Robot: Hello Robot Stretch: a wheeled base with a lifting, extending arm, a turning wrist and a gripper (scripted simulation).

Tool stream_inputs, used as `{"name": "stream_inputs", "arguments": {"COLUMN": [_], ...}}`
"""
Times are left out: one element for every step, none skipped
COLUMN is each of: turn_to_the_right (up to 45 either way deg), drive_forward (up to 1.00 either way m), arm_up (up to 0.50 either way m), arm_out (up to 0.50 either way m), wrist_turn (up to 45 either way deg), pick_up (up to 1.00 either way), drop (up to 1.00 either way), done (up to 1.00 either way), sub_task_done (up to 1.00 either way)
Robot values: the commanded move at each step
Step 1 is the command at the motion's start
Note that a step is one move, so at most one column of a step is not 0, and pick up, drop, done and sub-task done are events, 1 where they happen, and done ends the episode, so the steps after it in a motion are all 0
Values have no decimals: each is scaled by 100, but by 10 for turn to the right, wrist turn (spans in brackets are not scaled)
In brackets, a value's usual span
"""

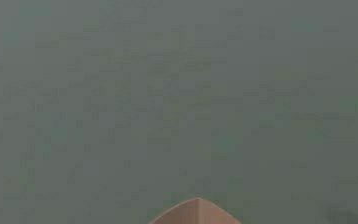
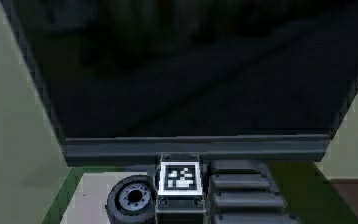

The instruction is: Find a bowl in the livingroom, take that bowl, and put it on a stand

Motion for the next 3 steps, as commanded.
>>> {"name": "stream_inputs", "arguments": {"turn_to_the_right": [450,60,0], "drive_forward": [0,0,0], "arm_up": [0,0,0], "arm_out": [0,0,48], "wrist_turn": [0,0,0], "pick_up": [0,0,0], "drop": [0,0,0], "done": [0,0,0], "sub_task_done": [0,0,0]}}
